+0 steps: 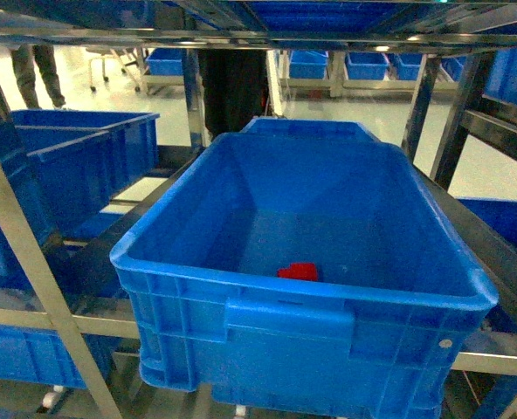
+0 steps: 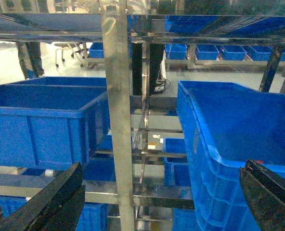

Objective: Pick red block from blue box to shelf

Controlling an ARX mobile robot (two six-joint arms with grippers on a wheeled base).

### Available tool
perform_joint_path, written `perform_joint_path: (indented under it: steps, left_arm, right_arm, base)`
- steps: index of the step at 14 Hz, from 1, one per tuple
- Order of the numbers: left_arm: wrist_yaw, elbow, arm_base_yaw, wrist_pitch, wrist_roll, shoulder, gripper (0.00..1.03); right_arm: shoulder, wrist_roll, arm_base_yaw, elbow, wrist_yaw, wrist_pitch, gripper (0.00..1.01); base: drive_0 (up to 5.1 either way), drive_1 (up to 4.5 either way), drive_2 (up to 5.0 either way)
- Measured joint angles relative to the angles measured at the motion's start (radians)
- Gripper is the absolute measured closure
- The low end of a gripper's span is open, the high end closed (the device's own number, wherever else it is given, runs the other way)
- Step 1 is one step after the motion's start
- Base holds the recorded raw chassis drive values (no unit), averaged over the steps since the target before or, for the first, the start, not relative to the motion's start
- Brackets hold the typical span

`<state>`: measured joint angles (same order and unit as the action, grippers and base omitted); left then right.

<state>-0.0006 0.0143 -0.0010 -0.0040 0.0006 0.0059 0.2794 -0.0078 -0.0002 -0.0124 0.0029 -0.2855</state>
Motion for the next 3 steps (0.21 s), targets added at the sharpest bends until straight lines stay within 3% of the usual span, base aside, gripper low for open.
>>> perform_joint_path:
  steps: [3]
  left_arm:
    - [0.0,0.0,0.0,0.0,0.0,0.0,0.05]
  right_arm:
    - [0.0,0.0,0.0,0.0,0.0,0.0,0.03]
  base:
    - [0.0,0.0,0.0]
